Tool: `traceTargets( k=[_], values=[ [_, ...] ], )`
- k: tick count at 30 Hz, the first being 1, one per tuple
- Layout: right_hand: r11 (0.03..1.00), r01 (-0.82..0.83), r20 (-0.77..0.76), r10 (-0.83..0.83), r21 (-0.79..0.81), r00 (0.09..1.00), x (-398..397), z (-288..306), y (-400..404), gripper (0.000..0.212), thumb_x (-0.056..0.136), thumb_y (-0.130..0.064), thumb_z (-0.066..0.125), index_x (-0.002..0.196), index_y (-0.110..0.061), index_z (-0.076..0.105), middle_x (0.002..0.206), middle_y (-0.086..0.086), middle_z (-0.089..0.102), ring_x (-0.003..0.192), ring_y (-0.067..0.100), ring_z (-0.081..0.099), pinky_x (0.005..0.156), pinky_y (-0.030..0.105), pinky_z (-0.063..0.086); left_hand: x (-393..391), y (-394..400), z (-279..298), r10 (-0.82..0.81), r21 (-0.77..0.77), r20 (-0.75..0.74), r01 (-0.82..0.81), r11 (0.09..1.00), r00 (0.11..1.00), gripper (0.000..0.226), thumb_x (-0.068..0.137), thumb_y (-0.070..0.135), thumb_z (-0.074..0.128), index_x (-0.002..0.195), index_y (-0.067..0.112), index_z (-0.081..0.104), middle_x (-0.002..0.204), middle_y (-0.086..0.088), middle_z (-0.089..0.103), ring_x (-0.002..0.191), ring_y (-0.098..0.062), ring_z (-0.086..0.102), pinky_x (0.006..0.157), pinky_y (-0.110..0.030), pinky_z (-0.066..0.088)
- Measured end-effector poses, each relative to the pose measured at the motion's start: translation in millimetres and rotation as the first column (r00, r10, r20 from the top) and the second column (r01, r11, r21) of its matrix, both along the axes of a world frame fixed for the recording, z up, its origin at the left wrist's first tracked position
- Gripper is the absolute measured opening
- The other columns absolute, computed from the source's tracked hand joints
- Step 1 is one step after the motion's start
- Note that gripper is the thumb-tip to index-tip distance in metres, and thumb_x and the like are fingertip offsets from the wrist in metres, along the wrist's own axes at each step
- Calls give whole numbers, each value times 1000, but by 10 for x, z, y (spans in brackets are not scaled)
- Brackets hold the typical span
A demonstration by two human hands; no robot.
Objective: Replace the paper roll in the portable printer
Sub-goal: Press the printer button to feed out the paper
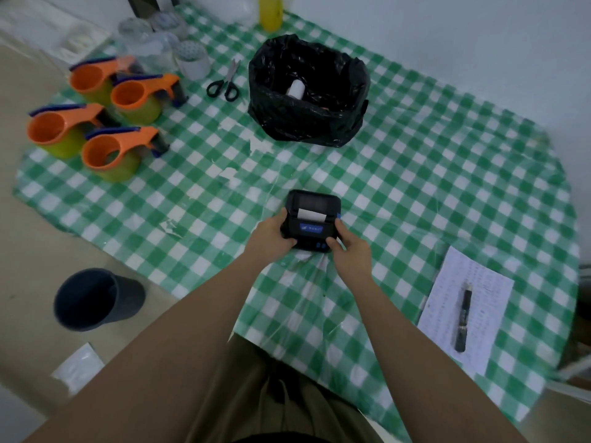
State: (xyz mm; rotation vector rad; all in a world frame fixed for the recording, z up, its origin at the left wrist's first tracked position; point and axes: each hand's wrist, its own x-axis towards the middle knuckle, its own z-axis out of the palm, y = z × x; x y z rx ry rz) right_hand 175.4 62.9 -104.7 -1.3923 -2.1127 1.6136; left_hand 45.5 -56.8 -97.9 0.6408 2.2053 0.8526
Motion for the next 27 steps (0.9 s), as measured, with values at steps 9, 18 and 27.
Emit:
traceTargets(
  k=[9,18,27],
  values=[
    [999,-41,18,41,29,999,22,19,34,46,90,-15,59,135,-22,48,140,3,51,120,18,55,95,26,47,16,3,13,2,-13,-6,-2,1000,1000,68,81,11,63,142,17,33,124,-15,63,111,-31,59,88,-36,48],
    [999,-35,-1,35,16,999,30,15,32,46,90,-14,60,134,-21,49,140,5,51,121,19,55,99,33,48,17,-7,6,-1,-44,-3,1,999,1000,75,82,13,64,146,15,26,129,-16,60,116,-31,57,95,-41,50],
    [999,-41,-14,41,8,999,32,5,38,46,89,-12,60,133,-20,49,139,7,51,125,18,52,103,31,45,-2,-22,-36,3,-47,22,-2,999,1000,79,81,16,66,147,14,23,129,-16,60,114,-31,60,97,-45,50]
  ],
)
